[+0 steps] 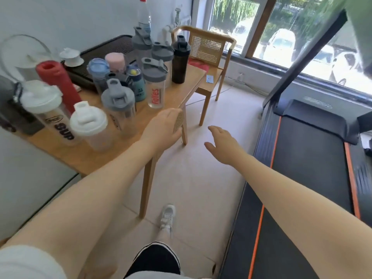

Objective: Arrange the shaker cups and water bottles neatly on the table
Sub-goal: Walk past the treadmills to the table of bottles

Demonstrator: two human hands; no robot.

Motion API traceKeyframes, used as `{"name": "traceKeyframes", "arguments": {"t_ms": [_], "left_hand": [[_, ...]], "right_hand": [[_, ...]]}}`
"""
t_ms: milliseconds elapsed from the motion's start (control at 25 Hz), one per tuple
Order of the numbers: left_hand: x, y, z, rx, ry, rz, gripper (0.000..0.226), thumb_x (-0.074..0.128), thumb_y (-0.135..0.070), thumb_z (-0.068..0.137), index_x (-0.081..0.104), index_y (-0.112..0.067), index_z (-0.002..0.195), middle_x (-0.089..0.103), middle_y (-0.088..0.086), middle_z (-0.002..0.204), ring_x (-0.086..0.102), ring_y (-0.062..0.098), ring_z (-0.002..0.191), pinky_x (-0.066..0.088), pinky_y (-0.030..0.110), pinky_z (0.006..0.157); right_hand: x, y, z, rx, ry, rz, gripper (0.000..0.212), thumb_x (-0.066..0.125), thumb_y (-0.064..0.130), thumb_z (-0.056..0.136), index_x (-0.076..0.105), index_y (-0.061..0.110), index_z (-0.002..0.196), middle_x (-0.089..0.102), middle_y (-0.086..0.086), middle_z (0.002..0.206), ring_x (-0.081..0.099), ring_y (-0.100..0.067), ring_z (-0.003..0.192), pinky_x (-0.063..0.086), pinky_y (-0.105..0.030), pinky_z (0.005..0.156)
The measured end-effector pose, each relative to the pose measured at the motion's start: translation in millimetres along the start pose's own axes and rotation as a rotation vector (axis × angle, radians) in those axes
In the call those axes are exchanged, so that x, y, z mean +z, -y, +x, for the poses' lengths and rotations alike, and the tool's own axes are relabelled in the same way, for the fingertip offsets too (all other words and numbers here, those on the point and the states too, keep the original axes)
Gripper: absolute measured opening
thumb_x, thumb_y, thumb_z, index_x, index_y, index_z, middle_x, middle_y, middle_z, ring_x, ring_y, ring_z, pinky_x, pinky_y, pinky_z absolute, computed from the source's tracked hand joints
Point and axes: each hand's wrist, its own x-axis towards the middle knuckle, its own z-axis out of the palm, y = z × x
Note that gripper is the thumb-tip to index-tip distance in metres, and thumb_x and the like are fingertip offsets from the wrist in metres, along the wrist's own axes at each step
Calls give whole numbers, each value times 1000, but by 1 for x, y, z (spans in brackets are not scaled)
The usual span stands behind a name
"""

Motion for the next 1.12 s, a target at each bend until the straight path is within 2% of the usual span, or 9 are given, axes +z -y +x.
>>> {"name": "traceKeyframes", "arguments": {"t_ms": [240,440,600,680,760,840,960,1040,1120], "left_hand": [[18,39,153,-21,-94,-117,51,53,-16,89,35,-12,136,44,8,139,40,22,126,35,35,103],[12,48,238,178,-85,-2,42,52,-9,86,45,-4,127,53,15,128,46,29,118,40,38,96],[16,55,289,234,-220,38,41,54,-8,80,50,-5,122,60,15,119,53,28,110,43,38,92],[18,54,313,261,-279,66,39,52,-10,79,52,-5,117,62,13,113,50,21,106,38,30,91],[20,54,335,196,-321,110,37,48,-13,79,53,-3,114,63,15,110,46,18,104,34,28,90],[18,51,356,61,-379,159,37,45,-16,81,54,-3,114,63,15,111,46,19,106,35,31,91],[18,43,363,-153,-438,258,36,45,-18,83,55,-6,114,64,13,112,50,21,107,38,33,91],[19,38,358,-329,-476,381,37,45,-23,82,57,-6,113,66,12,110,55,24,105,41,34,89],[16,35,349,-558,-503,424,44,45,-33,82,56,-5,115,64,14,112,58,30,106,45,40,87]], "right_hand": [[-29,-18,147,-15,89,-19,56,43,23,95,19,10,144,23,-7,154,21,-26,141,26,-39,110],[-63,-36,237,-152,124,-119,44,38,17,96,32,13,139,31,-5,151,28,-25,138,29,-38,109],[-85,-59,321,-254,88,-70,40,41,15,94,41,13,134,42,-7,143,40,-27,129,35,-38,106],[-96,-70,366,-342,45,-54,36,41,13,93,46,11,129,49,-8,136,43,-28,126,38,-40,104],[-108,-77,405,-491,8,-60,33,41,10,91,52,10,122,56,-11,126,48,-30,118,41,-42,97],[-125,-78,439,-687,-18,-58,30,44,10,89,57,8,116,60,-12,118,54,-32,111,45,-44,91],[-151,-75,467,-920,-101,30,27,48,13,86,61,8,109,63,-11,115,58,-32,106,48,-44,89],[-164,-66,479,-1057,-171,94,33,48,25,85,57,10,113,58,-10,124,55,-32,112,45,-45,92],[-169,-51,491,-1065,-146,83,51,54,35,83,45,15,129,40,-9,144,36,-32,132,32,-46,105]]}}
